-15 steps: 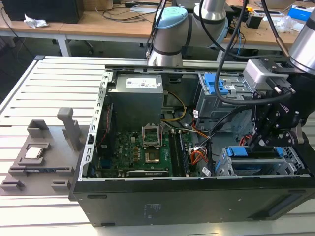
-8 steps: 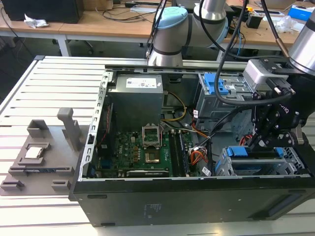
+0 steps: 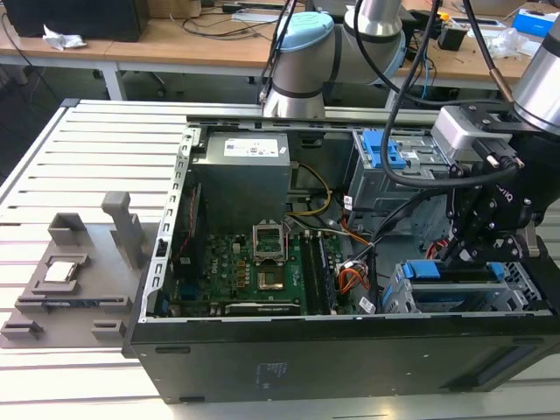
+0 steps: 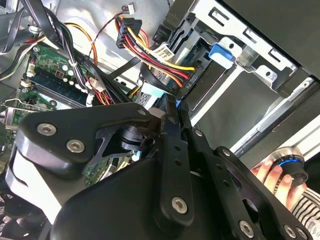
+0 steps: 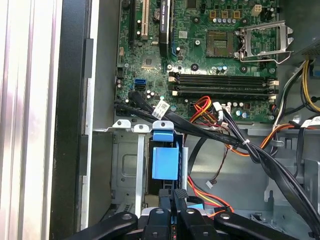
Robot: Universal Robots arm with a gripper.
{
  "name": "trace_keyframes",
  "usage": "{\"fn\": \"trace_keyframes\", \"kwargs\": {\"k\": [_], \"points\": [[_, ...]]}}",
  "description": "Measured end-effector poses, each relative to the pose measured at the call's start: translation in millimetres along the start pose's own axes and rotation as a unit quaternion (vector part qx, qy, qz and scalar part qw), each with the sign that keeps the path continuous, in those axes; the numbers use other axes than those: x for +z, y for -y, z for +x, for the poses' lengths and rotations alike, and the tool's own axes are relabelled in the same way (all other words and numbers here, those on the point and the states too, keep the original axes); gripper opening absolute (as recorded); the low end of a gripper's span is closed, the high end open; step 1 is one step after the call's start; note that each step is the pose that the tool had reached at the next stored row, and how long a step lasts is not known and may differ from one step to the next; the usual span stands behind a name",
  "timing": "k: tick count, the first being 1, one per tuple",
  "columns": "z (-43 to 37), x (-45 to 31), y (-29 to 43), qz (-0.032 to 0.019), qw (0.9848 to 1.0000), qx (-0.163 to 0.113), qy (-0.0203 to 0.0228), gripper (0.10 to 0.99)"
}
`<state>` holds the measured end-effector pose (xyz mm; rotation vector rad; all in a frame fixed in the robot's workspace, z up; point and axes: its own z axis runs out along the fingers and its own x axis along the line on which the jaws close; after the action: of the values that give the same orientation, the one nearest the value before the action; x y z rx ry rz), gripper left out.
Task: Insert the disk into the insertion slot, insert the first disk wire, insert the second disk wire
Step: 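Insert the second disk wire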
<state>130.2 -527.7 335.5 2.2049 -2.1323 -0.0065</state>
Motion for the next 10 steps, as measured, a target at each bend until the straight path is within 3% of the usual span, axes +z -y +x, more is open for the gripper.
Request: {"fn": "trace_keyframes", "kwargs": {"k": [4, 7, 10], "points": [[0.0, 0.2, 0.1, 0.0001, 1.0, 0.0, 0.0001, 0.149], [-0.1, 0.3, 0.1, 0.0001, 1.0, 0.0, 0.0004, 0.282], [0.4, -10.2, -0.5, 0.0, 1.0, 0.0, 0.0002, 0.282]]}}
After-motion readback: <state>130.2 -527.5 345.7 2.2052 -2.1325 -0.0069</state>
